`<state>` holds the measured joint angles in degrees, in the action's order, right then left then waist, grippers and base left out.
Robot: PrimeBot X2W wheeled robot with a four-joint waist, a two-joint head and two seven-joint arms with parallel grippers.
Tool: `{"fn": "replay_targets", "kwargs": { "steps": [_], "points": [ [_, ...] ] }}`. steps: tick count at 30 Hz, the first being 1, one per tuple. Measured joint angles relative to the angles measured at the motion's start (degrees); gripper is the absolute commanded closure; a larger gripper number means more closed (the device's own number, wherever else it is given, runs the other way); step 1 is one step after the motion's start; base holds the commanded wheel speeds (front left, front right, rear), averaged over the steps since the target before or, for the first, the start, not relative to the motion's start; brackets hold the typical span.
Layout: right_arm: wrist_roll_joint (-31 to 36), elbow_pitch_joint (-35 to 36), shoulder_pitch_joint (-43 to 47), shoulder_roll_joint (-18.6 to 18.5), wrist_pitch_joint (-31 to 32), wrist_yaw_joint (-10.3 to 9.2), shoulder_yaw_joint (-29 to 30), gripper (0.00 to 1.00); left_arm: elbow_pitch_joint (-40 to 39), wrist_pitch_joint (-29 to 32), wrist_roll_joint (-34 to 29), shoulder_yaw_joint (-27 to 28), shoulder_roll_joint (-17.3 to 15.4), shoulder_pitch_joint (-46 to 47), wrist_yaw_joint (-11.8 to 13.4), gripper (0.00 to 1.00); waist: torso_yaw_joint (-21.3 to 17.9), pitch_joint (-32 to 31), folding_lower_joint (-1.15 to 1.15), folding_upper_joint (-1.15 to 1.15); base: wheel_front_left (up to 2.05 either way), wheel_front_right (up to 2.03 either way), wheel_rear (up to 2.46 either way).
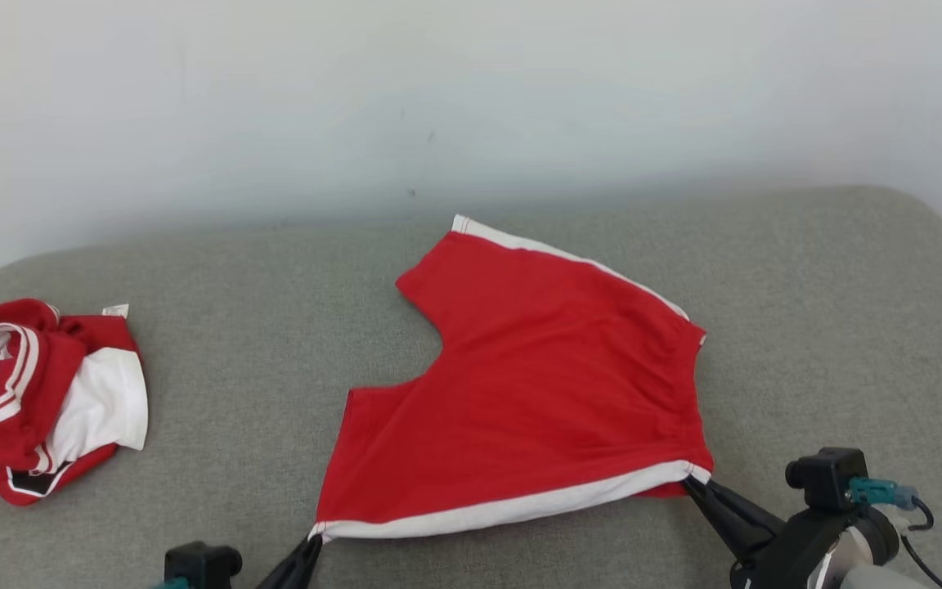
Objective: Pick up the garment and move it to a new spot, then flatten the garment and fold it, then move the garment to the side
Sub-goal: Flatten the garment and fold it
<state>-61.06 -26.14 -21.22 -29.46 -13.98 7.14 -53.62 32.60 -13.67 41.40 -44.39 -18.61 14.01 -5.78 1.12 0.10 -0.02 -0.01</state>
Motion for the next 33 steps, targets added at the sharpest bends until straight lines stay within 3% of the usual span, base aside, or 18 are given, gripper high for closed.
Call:
{"fn": "replay_targets", "kwargs": {
  "steps": [20, 33],
  "points": [
    [-2.46, 1.29, 7.78, -1.12, 0.96, -0.15, -1.68, 1.00, -1.97, 0.30, 0.02, -1.97, 0.41, -6.60, 2.33, 1.00, 1.46, -3.38, 0.01, 0.00, 0.00, 0.00, 0.00],
    [-2.46, 0.40, 9.32, -1.94, 5.66, -3.18, -3.74, 1.00, -1.70, 2.15, 0.49, -2.59, 0.69, -6.80, 2.75, 1.00, 1.74, -3.15, 0.02, 0.01, 0.00, 0.00, 0.00]
  ]
}}
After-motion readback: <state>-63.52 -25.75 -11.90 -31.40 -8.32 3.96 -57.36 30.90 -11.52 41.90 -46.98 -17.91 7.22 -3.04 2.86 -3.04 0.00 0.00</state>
